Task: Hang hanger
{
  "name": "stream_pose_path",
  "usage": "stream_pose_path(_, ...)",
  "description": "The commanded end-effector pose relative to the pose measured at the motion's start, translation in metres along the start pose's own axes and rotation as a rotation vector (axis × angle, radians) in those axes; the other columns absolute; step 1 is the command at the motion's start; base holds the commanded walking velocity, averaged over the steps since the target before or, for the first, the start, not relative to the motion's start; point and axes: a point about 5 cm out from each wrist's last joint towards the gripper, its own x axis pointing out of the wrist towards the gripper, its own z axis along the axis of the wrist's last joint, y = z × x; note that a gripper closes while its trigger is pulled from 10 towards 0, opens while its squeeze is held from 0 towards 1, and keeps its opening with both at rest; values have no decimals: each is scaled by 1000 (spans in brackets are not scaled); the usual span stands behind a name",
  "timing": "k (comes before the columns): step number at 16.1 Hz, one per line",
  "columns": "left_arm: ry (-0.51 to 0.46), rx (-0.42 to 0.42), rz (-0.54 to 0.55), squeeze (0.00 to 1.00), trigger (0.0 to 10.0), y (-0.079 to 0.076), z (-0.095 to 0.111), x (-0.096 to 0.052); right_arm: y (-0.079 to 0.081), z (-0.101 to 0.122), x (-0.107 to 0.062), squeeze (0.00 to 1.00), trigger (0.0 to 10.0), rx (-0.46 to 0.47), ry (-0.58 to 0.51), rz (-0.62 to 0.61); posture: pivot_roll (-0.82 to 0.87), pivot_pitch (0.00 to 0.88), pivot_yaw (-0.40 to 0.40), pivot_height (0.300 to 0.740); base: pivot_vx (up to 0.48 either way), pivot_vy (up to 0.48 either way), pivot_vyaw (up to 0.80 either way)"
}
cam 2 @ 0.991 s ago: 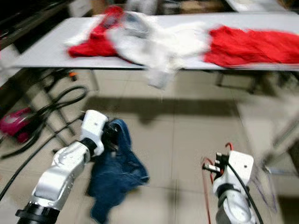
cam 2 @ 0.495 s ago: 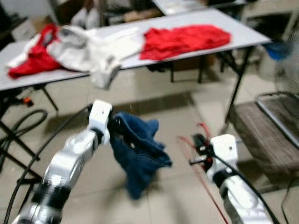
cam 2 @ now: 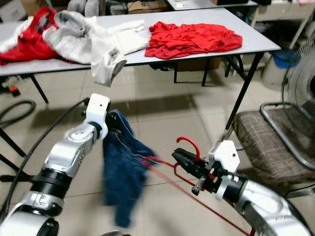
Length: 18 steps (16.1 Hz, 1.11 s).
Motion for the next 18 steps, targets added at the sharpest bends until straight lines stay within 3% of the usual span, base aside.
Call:
stream_pose_path(1,-61,54,-30,0,10000,0,16,1,-2,10,-1,0,10000,6,-29,24,-49,36,2,740,0,0,0)
stream_pose_path(5,-90,145,-92,0,10000,2,28,1,-6,16,1,0,10000,31,-39,74,-43,44,-6,740,0,0,0)
stream_pose_path(7,-109,206,-150,0,10000,1,39,2,-15,16,5,0,10000,11,-49,16,-35,50,-4,740,0,0,0)
stream_pose_path(11,-129,255,-214,0,10000,-4,50,1,-18,21,13,0,10000,-12,-79,-4,-35,52,11,740,0,0,0)
stream_pose_path(16,-165,208,-316,0,10000,-22,70,-2,-25,17,21,0,10000,-33,-64,-90,-41,55,22,740,0,0,0)
stream_pose_path(18,-188,120,-386,0,10000,-36,87,-9,-35,13,32,0,10000,-34,-71,-193,-41,57,26,740,0,0,0)
